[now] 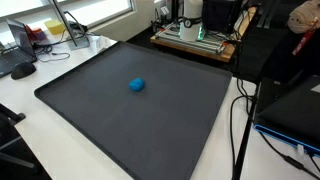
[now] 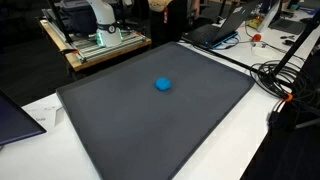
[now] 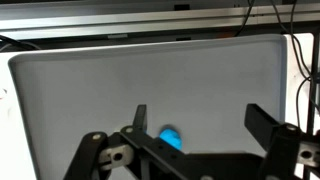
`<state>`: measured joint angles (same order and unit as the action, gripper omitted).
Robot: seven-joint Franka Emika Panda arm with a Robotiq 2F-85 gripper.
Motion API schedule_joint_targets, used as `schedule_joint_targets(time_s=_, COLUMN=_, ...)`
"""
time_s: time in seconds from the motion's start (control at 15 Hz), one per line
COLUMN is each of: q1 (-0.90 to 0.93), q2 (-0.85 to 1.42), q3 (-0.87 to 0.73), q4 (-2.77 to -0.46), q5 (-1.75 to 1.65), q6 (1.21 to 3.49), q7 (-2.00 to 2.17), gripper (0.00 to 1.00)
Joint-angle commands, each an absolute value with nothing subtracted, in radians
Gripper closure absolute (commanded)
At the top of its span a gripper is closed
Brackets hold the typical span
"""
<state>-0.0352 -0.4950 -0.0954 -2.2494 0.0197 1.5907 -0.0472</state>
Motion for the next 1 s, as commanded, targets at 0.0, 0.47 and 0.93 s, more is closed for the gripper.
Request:
schedule_joint_targets(time_s=0.0, q1=-0.044, q2=-0.493, q3=-0.088, q4=-2.247, q5=0.023, q6=1.588, q7=-0.051, gripper=0.0)
schedule_joint_targets(time_s=0.47, q1=0.02, q2=-0.496, q3=-0.02, q4=-2.242, q5=0.008, q6=1.625, q7=-0.121, gripper=0.0)
schedule_joint_targets(time_s=0.93, q1=0.191, q2=-0.482, q3=0.083, q4=-2.21, q5=0.06, q6=1.676, q7=-0.261, gripper=0.0)
